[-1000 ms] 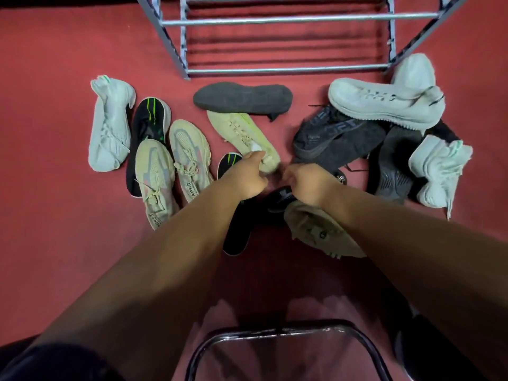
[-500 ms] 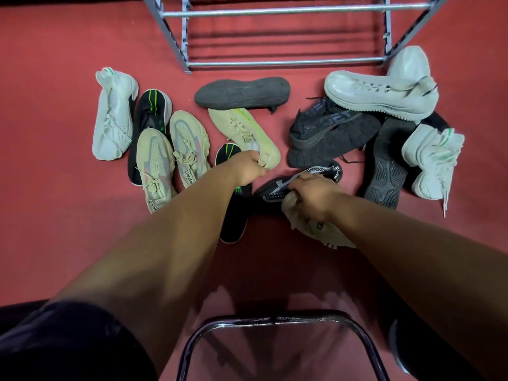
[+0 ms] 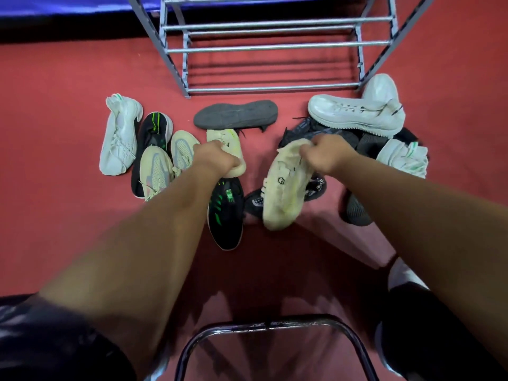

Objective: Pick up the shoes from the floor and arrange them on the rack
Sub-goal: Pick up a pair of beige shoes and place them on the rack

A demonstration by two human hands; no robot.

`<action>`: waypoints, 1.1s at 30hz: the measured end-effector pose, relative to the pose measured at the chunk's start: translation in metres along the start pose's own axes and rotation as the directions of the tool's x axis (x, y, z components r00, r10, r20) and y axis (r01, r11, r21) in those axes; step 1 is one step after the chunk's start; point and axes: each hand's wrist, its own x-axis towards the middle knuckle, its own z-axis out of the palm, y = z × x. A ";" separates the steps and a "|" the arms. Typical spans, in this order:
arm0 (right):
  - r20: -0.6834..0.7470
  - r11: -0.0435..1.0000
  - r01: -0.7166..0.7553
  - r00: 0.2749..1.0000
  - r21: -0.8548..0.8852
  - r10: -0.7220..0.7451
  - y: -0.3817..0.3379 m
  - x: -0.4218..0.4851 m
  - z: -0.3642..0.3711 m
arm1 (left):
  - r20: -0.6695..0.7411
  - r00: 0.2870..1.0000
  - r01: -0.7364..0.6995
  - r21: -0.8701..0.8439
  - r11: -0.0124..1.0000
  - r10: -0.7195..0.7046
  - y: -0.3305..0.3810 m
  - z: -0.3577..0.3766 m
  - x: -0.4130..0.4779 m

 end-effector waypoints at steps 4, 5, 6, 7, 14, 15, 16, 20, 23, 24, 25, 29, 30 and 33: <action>-0.006 0.900 -0.166 0.983 0.403 0.184 -0.009 -0.010 -0.012 | -0.041 0.999 0.003 0.073 0.997 0.000 -0.010 -0.016 -0.011; 0.019 0.860 -0.199 0.976 0.471 0.215 -0.009 -0.012 -0.011 | -0.050 0.999 -0.005 0.084 0.996 0.009 -0.013 -0.016 -0.016; 0.060 0.823 -0.228 0.971 0.520 0.232 -0.008 -0.015 -0.008 | -0.062 0.998 -0.013 0.092 0.996 0.019 -0.015 -0.017 -0.022; 0.108 0.798 -0.255 0.966 0.547 0.235 -0.006 -0.018 -0.003 | -0.070 0.997 -0.011 0.102 0.995 0.018 -0.017 -0.015 -0.029; 0.248 0.885 -0.337 0.932 0.320 0.265 0.015 -0.038 0.058 | -0.022 0.999 -0.019 0.204 0.979 0.024 -0.048 0.029 -0.059; 0.252 0.905 -0.323 0.933 0.276 0.256 0.017 -0.039 0.065 | -0.007 0.999 -0.030 0.193 0.981 0.032 -0.054 0.036 -0.061; 0.269 0.916 -0.313 0.931 0.250 0.245 0.015 -0.041 0.070 | 0.005 0.999 -0.040 0.180 0.983 0.040 -0.060 0.043 -0.063; 0.223 0.951 -0.268 0.947 0.152 0.231 0.004 -0.035 0.083 | 0.039 0.998 -0.046 0.141 0.989 0.041 -0.075 0.055 -0.062; 0.155 0.924 -0.340 0.936 0.173 0.316 -0.009 -0.017 0.092 | 0.028 0.998 0.057 0.029 0.998 -0.058 -0.072 0.054 -0.054; 0.147 0.910 -0.371 0.926 0.185 0.348 -0.010 -0.010 0.097 | 0.028 0.991 0.133 -0.037 0.990 -0.132 -0.069 0.053 -0.052; 0.143 0.903 -0.389 0.919 0.184 0.367 -0.010 -0.003 0.101 | 0.036 0.979 0.202 -0.103 0.974 -0.199 -0.067 0.053 -0.051; 0.101 0.933 -0.329 0.943 0.144 0.317 -0.015 0.010 0.104 | 0.132 0.960 0.275 -0.248 0.929 -0.249 -0.063 0.058 -0.047; 0.092 0.934 -0.328 0.944 0.144 0.318 -0.012 0.014 0.105 | 0.140 0.964 0.256 -0.237 0.937 -0.228 -0.064 0.060 -0.048; 0.024 0.908 -0.388 0.921 0.161 0.389 -0.005 0.024 0.100 | 0.076 0.983 0.175 -0.149 0.973 -0.165 -0.074 0.067 -0.049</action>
